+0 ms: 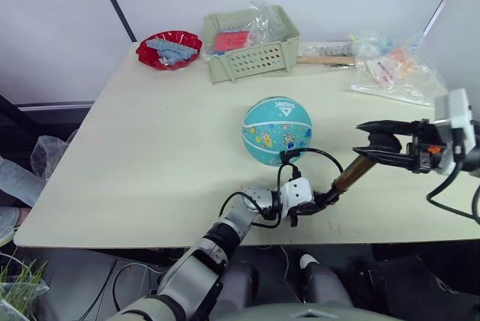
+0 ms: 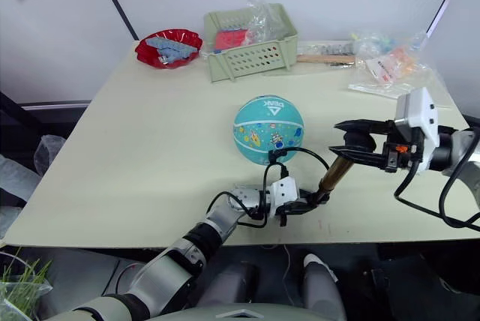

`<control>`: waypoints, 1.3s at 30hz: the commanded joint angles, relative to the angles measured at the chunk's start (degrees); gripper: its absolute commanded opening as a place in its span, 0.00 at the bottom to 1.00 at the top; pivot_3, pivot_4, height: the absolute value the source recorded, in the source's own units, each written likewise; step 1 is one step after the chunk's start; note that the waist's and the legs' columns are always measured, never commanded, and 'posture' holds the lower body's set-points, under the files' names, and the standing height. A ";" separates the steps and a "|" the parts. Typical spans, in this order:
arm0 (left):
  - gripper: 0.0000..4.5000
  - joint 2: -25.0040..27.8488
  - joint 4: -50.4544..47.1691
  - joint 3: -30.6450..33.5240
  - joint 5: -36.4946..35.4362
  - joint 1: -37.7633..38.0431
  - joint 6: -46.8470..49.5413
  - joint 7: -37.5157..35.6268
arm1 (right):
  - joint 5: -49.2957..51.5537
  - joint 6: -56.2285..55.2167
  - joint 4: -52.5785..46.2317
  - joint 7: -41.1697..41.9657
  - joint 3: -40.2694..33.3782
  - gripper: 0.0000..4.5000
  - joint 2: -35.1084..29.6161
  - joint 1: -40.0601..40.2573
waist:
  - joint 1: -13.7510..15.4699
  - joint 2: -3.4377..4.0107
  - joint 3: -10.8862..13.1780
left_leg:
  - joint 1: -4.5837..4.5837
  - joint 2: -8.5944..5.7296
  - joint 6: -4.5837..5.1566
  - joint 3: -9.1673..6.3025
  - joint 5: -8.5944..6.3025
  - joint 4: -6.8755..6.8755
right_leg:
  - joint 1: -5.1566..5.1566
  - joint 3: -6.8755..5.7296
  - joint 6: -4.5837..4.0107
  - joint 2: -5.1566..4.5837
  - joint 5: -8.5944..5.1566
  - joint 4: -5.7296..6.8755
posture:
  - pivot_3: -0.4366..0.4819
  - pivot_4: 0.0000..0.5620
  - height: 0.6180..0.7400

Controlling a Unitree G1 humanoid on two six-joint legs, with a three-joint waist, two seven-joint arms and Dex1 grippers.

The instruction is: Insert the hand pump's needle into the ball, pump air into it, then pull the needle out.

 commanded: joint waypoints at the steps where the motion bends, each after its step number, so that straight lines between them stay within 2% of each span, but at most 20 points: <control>1: 0.23 2.32 3.79 -1.00 2.72 2.72 2.95 -0.47 | -6.69 -3.12 3.19 -1.22 4.76 0.37 2.24 2.95 | -0.06 0.03 -0.03 | 0.00 0.00 0.00 0.00 0.00 0.00 | 0.00 0.00 0.00 0.00 0.00 0.00 | 0.48 0.27 1.00; 6: 0.23 2.15 3.45 -0.98 2.54 2.87 3.29 -0.48 | -11.75 -10.24 5.76 -1.74 8.07 0.37 6.68 6.38 | -0.31 -0.08 -0.17 | 0.06 -0.01 0.00 -0.01 0.00 0.00 | 0.06 0.01 0.00 0.00 0.00 0.00 | 0.48 0.27 1.00; 10: 0.23 1.98 3.77 -0.86 2.51 2.53 3.35 -0.48 | -9.94 -10.01 5.29 -1.50 6.13 0.37 6.75 4.82 | -0.43 0.03 -0.20 | 0.07 -0.03 0.00 0.01 0.00 0.01 | 0.06 0.02 0.00 0.00 0.00 0.00 | 0.48 0.27 1.00; 22: 0.23 1.78 4.80 -0.74 2.46 1.98 3.07 -0.81 | 6.44 4.19 -1.14 0.21 -3.38 0.37 0.11 -6.49 | -0.05 0.45 0.28 | -0.21 -0.11 0.01 -0.04 0.00 0.01 | -0.16 -0.02 -0.21 -0.09 0.13 0.00 | 0.48 0.27 1.00; 29: 0.23 1.48 5.18 -0.61 2.46 2.02 2.96 -0.49 | 14.65 12.54 1.09 -0.11 -10.16 0.37 -5.88 -16.05 | 0.24 0.61 0.58 | -0.25 -0.12 0.01 -0.01 0.01 0.03 | -0.20 0.00 -0.21 -0.10 0.14 0.00 | 0.48 0.27 1.00; 35: 0.23 1.68 4.96 -0.51 2.38 2.38 3.03 -0.58 | 17.51 15.26 1.01 -4.10 -11.32 0.37 -4.27 -18.85 | 0.36 0.58 0.60 | -0.26 -0.10 0.01 -0.01 0.01 0.02 | -0.21 0.00 -0.22 -0.12 0.14 0.00 | 0.48 0.27 1.00; 39: 0.23 1.63 4.72 -0.72 2.54 2.64 3.01 -0.63 | 14.92 13.91 -1.31 -4.95 -8.37 0.37 -1.30 -14.11 | 0.39 0.59 0.57 | -0.23 -0.09 0.01 0.00 0.01 0.02 | -0.20 0.01 -0.22 -0.11 0.14 0.01 | 0.48 0.27 1.00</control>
